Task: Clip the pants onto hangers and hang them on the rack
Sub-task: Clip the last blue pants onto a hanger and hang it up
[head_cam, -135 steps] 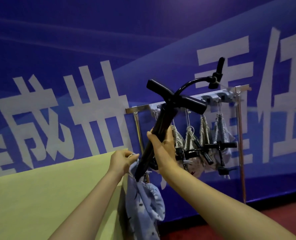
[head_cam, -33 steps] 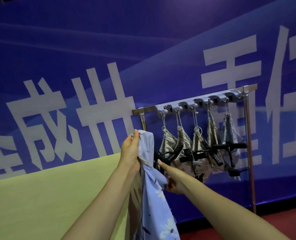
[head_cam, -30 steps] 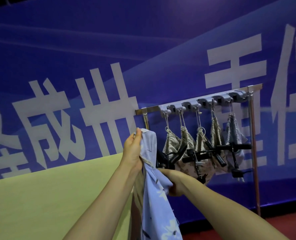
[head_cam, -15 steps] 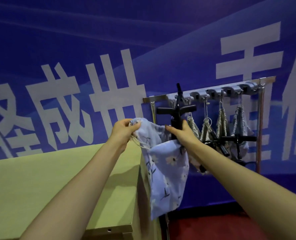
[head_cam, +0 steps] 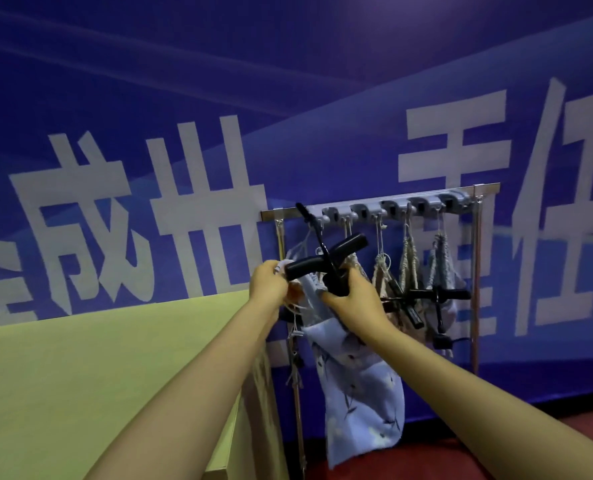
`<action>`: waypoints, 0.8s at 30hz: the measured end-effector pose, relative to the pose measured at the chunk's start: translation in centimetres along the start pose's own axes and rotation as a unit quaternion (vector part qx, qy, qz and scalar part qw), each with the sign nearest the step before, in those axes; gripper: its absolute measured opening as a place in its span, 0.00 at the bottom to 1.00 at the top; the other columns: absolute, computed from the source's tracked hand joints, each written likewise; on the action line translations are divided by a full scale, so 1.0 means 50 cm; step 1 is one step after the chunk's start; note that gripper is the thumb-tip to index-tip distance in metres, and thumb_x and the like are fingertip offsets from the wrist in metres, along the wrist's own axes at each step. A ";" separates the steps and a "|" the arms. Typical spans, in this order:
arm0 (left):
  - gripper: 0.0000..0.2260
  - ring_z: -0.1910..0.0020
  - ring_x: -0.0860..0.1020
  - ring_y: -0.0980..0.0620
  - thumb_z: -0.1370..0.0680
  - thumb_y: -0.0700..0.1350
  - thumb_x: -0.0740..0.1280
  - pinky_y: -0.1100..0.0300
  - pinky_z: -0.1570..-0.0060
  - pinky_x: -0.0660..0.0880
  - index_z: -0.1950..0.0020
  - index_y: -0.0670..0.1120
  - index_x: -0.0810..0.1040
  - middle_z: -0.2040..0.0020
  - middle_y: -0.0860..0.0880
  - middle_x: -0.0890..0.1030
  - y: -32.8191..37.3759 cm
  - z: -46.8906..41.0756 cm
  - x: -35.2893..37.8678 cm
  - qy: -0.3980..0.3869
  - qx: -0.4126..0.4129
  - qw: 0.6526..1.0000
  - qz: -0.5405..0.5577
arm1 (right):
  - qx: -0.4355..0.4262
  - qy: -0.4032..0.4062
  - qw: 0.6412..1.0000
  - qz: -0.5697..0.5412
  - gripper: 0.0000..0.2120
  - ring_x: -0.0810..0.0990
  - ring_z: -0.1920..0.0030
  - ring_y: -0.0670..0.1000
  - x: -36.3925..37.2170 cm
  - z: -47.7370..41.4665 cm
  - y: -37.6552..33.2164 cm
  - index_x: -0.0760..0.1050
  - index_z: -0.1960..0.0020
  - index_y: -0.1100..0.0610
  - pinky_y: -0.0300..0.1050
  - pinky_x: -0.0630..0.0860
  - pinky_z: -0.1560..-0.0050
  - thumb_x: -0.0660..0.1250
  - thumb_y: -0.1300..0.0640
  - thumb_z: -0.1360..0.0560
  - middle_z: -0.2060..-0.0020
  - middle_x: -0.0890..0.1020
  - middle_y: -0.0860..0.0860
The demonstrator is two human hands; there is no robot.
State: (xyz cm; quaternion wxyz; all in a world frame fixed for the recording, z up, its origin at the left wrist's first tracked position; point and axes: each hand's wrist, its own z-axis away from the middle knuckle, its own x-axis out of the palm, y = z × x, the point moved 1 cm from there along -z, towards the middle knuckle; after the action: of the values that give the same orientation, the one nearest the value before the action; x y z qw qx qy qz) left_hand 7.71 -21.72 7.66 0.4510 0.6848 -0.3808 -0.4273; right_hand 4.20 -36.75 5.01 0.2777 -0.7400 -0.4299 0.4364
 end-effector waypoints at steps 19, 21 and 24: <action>0.15 0.70 0.81 0.54 0.23 0.34 0.64 0.66 0.71 0.76 0.39 0.45 0.69 0.51 0.41 0.82 0.111 0.065 -0.040 -0.077 0.037 0.954 0.287 | 0.031 0.138 0.951 0.274 0.27 0.69 0.37 0.61 0.034 -0.008 0.045 0.64 0.33 0.62 0.52 0.69 0.41 0.66 0.47 0.24 0.38 0.71 0.61; 0.17 0.68 0.82 0.53 0.22 0.35 0.64 0.65 0.70 0.77 0.36 0.47 0.68 0.43 0.40 0.79 0.118 0.061 -0.026 -0.083 0.051 0.957 0.274 | 0.012 0.111 0.952 0.284 0.26 0.68 0.38 0.62 0.029 0.002 0.055 0.65 0.34 0.61 0.52 0.69 0.41 0.66 0.48 0.25 0.38 0.69 0.61; 0.19 0.70 0.82 0.55 0.20 0.38 0.60 0.66 0.73 0.74 0.29 0.46 0.63 0.29 0.43 0.68 0.104 0.061 0.005 -0.128 0.035 0.967 0.218 | 0.004 0.052 0.976 0.211 0.25 0.69 0.39 0.60 0.022 0.016 0.076 0.68 0.38 0.60 0.53 0.71 0.41 0.66 0.44 0.26 0.39 0.69 0.59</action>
State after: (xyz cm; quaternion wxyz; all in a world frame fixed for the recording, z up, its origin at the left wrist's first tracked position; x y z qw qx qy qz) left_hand 4.28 -24.42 11.80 0.4566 0.5401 -0.5903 -0.3890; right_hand 5.27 -37.58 1.18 0.2045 -0.8345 -0.2474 0.4479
